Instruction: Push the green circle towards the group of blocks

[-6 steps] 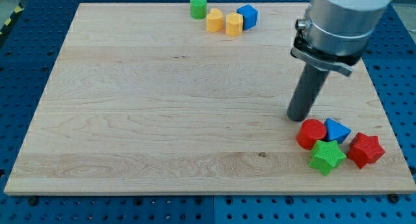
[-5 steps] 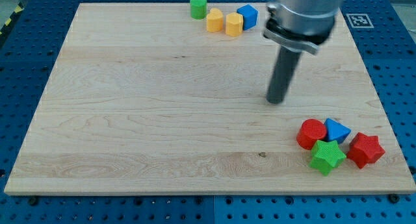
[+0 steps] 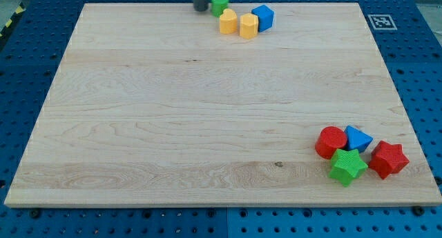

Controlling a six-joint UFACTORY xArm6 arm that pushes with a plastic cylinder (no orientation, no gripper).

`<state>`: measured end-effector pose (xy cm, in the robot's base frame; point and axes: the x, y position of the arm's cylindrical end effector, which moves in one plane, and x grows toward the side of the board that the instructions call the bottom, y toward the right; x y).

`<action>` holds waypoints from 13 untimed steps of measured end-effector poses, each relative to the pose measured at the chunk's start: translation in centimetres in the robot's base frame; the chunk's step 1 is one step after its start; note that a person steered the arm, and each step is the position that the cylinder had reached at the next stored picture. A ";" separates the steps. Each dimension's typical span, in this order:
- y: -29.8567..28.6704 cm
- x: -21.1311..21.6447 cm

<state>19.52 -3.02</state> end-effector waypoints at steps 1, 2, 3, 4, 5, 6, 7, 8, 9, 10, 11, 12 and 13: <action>0.5 0.0; 0.5 0.0; 0.5 0.0; 1.1 -0.2; 1.7 -0.3; 1.4 -0.3; 1.2 -0.2; 1.3 -0.3; 1.4 -0.3; 2.2 -0.3; 3.3 -0.1; 5.3 -0.2; 6.9 -0.1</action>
<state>19.45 3.92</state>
